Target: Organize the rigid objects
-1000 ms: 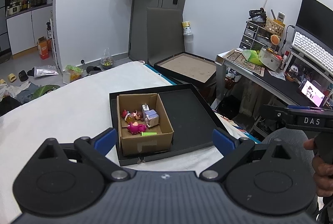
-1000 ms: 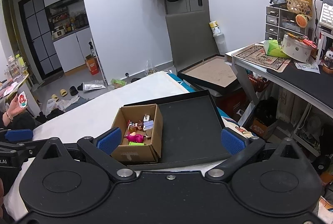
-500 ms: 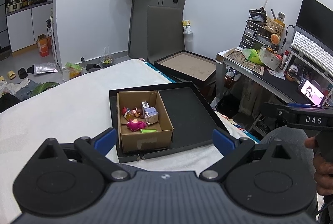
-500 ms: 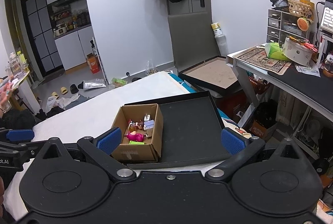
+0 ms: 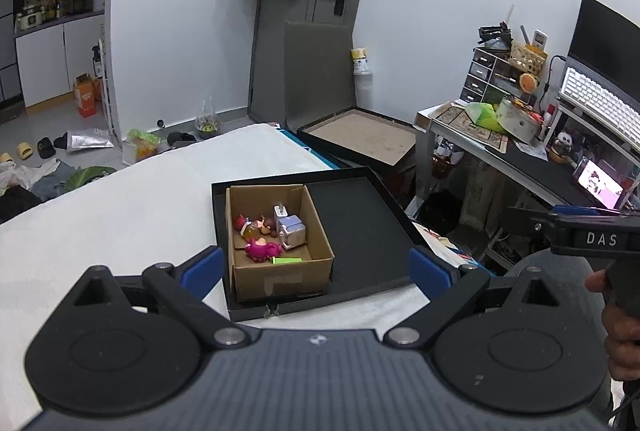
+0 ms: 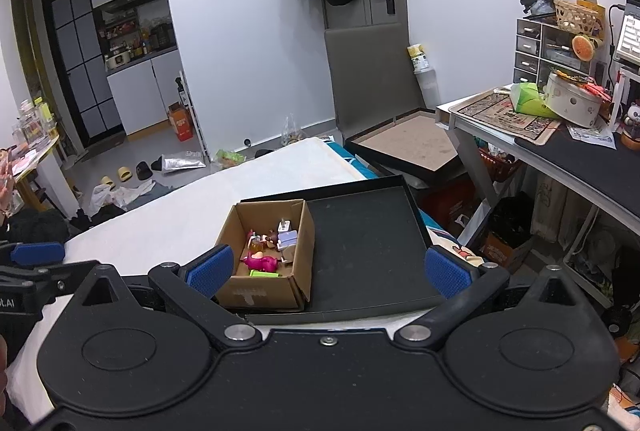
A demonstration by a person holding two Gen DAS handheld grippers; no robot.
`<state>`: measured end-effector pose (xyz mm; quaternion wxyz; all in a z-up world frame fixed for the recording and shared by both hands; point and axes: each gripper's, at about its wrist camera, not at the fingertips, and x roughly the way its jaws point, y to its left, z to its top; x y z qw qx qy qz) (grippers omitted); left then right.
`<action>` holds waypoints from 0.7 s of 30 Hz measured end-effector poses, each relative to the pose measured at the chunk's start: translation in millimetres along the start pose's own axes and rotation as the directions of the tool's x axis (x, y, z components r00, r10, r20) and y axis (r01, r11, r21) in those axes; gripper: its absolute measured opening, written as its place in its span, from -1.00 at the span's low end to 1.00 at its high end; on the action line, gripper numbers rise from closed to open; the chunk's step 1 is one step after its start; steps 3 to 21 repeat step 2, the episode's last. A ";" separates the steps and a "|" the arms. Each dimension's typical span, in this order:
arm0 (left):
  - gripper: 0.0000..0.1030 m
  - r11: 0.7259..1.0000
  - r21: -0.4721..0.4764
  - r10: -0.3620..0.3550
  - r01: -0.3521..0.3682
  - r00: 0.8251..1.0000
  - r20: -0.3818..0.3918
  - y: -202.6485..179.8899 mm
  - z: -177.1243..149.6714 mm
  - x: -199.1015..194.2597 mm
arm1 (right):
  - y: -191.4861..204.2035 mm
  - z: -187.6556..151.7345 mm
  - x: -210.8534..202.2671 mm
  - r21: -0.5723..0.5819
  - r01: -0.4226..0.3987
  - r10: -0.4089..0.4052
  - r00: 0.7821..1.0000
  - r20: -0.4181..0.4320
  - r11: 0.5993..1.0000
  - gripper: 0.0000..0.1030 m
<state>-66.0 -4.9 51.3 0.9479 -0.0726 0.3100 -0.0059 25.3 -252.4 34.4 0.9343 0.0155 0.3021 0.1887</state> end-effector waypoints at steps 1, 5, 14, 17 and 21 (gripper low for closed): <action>0.90 1.000 0.004 -0.003 0.003 1.000 -0.004 -0.9 0.0 0.5 | 0.4 -0.2 0.1 -0.002 -0.002 0.002 1.000 -0.001 1.000 1.00; 0.90 1.000 0.007 -0.003 0.003 1.000 -0.006 -1.9 -0.1 1.1 | 0.8 -0.4 0.2 -0.005 -0.004 0.004 1.000 -0.001 1.000 1.00; 0.90 1.000 0.007 -0.003 0.003 1.000 -0.006 -1.9 -0.1 1.1 | 0.8 -0.4 0.2 -0.005 -0.004 0.004 1.000 -0.001 1.000 1.00; 0.90 1.000 0.007 -0.003 0.003 1.000 -0.006 -1.9 -0.1 1.1 | 0.8 -0.4 0.2 -0.005 -0.004 0.004 1.000 -0.001 1.000 1.00; 0.90 1.000 0.007 -0.003 0.003 1.000 -0.006 -1.9 -0.1 1.1 | 0.8 -0.4 0.2 -0.005 -0.004 0.004 1.000 -0.001 1.000 1.00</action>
